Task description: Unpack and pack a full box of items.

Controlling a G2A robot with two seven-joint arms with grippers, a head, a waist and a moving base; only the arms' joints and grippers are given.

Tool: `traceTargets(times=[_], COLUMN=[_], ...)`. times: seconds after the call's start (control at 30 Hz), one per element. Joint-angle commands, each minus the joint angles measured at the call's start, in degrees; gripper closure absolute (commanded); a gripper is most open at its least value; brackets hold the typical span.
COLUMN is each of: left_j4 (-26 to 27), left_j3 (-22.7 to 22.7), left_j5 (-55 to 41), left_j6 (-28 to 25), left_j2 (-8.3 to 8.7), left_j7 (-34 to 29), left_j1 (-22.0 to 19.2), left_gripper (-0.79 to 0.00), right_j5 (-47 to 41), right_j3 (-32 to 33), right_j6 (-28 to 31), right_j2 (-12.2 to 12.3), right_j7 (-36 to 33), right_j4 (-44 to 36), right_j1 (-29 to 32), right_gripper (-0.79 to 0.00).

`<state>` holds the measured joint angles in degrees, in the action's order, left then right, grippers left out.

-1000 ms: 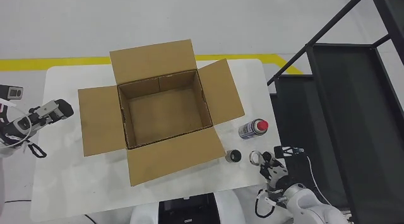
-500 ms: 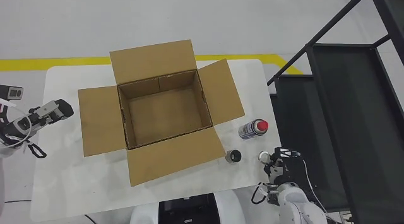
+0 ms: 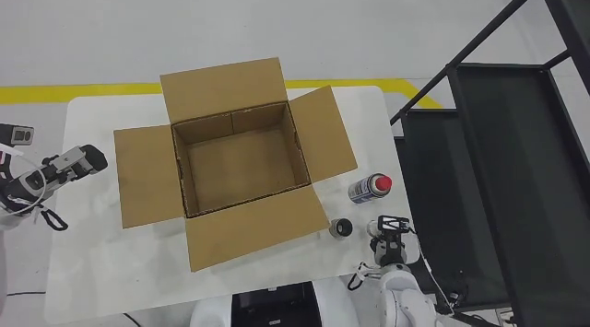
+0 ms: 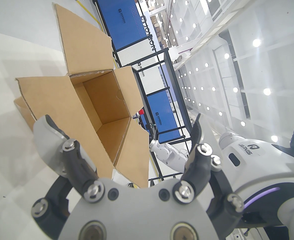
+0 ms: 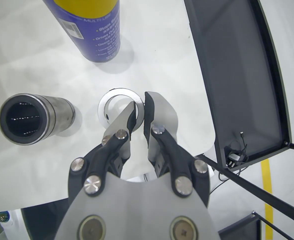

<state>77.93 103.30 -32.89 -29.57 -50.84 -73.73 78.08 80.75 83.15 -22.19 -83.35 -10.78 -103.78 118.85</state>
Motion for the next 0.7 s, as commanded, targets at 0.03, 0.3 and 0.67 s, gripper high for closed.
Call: traceTargets(times=[0.03, 0.3, 0.67], left_j4=[0.0, 0.0, 0.0], left_j3=[0.0, 0.0, 0.0], left_j5=[0.0, 0.0, 0.0], left_j6=[0.0, 0.0, 0.0], left_j2=[0.0, 0.0, 0.0], left_j7=[0.0, 0.0, 0.0], left_j1=[0.0, 0.0, 0.0], left_gripper=[-0.785, -0.785, -0.785], right_j5=[0.84, 1.0, -1.3], right_j3=[-1.04, -2.17, -1.97], right_j6=[-2.86, -4.33, -4.29], right_j2=[-0.23, -0.48, -0.6], right_j7=[0.01, 0.97, 1.52], right_j4=[2.12, 6.62, 8.65], right_j1=[-1.75, -4.09, -5.18], right_gripper=[0.0, 0.0, -0.785])
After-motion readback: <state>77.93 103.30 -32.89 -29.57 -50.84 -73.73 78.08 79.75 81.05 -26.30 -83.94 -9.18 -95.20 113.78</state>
